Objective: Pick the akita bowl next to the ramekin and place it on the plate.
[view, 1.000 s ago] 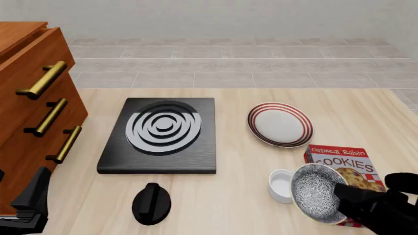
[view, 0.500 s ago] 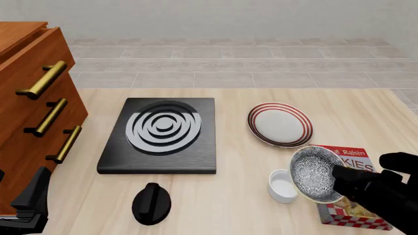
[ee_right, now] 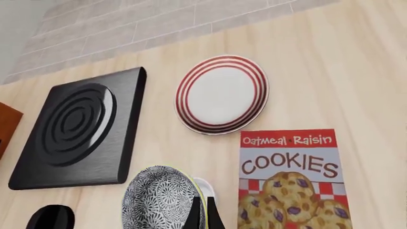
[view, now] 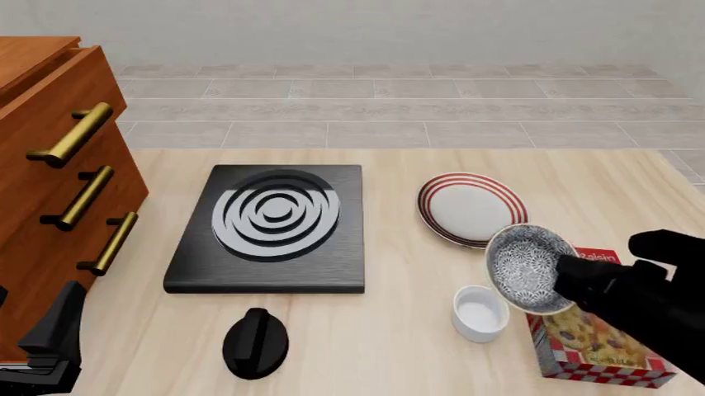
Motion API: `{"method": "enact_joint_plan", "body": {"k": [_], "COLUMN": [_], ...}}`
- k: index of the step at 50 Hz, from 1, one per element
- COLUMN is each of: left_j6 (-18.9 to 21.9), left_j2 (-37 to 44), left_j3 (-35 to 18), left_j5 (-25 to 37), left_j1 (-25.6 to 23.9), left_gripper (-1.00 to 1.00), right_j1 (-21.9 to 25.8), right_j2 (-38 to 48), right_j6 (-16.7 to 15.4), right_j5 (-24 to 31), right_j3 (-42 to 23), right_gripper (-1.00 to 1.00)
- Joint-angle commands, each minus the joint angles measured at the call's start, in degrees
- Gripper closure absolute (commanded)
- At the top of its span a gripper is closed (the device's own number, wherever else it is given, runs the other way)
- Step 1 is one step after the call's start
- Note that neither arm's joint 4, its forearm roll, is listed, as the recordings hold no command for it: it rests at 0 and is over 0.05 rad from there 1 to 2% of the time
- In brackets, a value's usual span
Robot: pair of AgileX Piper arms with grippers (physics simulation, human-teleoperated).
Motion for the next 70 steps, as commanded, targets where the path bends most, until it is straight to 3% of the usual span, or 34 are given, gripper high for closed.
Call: {"method": "enact_joint_plan", "body": {"k": [1,49,70], "left_j6": [0.0,0.0,0.0], "left_j2": [0.0,0.0,0.0], "left_j3": [0.0,0.0,0.0], "left_j5": [0.0,0.0,0.0], "left_j1": [0.0,0.0,0.0], "left_gripper": [-1.0,-1.0,-1.0], "right_j1": [-0.8,-1.7,-3.7], "right_j2": [3.2,14.1,20.6], "right_j6": [-0.7,-1.8,-3.9], "right_j5": [-3.0,-11.3,-16.8], "right_j3": [-1.4,-7.1,-7.7], "right_gripper": [1.0,1.0,1.0]}}
